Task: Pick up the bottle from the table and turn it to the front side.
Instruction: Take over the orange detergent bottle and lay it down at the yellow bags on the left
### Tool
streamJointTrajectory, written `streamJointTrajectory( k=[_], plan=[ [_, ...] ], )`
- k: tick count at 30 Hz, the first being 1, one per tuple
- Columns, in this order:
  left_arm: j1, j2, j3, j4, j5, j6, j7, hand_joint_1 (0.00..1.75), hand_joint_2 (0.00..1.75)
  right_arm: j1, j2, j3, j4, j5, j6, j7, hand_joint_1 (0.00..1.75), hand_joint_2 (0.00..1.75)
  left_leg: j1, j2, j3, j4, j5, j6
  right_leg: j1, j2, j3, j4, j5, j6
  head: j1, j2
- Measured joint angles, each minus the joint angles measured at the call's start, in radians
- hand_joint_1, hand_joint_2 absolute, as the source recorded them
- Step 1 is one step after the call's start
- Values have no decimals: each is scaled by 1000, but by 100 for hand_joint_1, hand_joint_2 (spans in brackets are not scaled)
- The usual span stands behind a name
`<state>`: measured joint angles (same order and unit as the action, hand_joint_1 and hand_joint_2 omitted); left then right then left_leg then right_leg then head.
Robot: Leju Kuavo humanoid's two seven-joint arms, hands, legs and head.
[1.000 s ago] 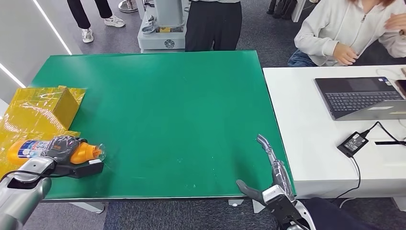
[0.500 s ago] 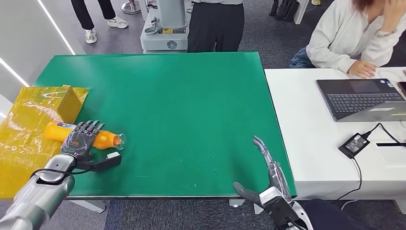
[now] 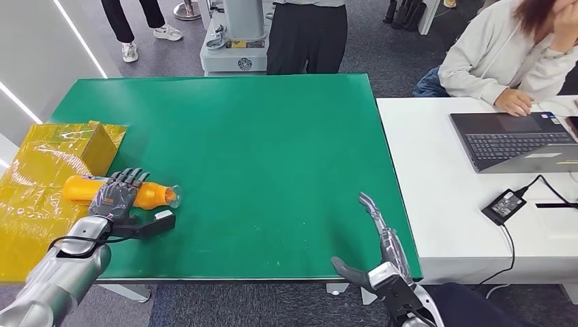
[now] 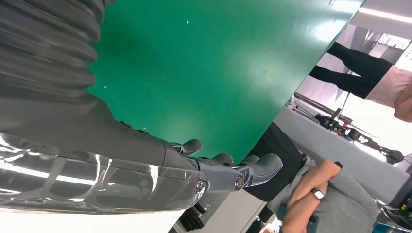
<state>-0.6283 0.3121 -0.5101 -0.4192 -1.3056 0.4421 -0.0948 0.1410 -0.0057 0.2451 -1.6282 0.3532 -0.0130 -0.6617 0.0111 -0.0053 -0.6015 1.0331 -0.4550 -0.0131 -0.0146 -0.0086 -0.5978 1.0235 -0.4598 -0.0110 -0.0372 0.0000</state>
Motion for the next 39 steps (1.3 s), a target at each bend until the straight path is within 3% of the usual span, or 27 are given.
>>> streamJointTrajectory(
  k=[8,15,23,29,34,39],
  plan=[
    [12,-17,36,7,63,39,-46,0,175,-1,-1,2,20,-10,-7,-6,0,175,0,0,0,0,0,0,0,0,0,0,0,0,0,0],
    [73,-82,111,-21,145,132,-119,0,175,-10,-1,3,36,-16,-11,-7,0,175,0,1,-1,0,0,0,0,1,-1,-1,0,0,0,0],
    [166,-154,145,-226,271,128,-149,0,175,-18,-1,2,57,-34,-5,-24,0,175,0,1,-2,0,-1,0,0,2,-2,-1,0,0,0,0],
    [188,-182,152,-340,320,158,-171,0,175,-12,0,1,65,-41,-16,-28,0,175,0,1,-2,0,-1,0,0,2,-3,-1,0,0,0,0],
    [201,-205,169,-425,492,175,-287,0,175,1,3,-1,57,-40,-22,-21,0,175,0,1,-2,0,-1,0,0,2,-3,-1,0,0,0,0],
    [228,-228,172,-514,604,122,-334,0,175,6,8,-5,43,-39,-24,-13,0,175,0,1,-3,0,-1,0,0,2,-3,-1,0,0,0,0]
  ],
)
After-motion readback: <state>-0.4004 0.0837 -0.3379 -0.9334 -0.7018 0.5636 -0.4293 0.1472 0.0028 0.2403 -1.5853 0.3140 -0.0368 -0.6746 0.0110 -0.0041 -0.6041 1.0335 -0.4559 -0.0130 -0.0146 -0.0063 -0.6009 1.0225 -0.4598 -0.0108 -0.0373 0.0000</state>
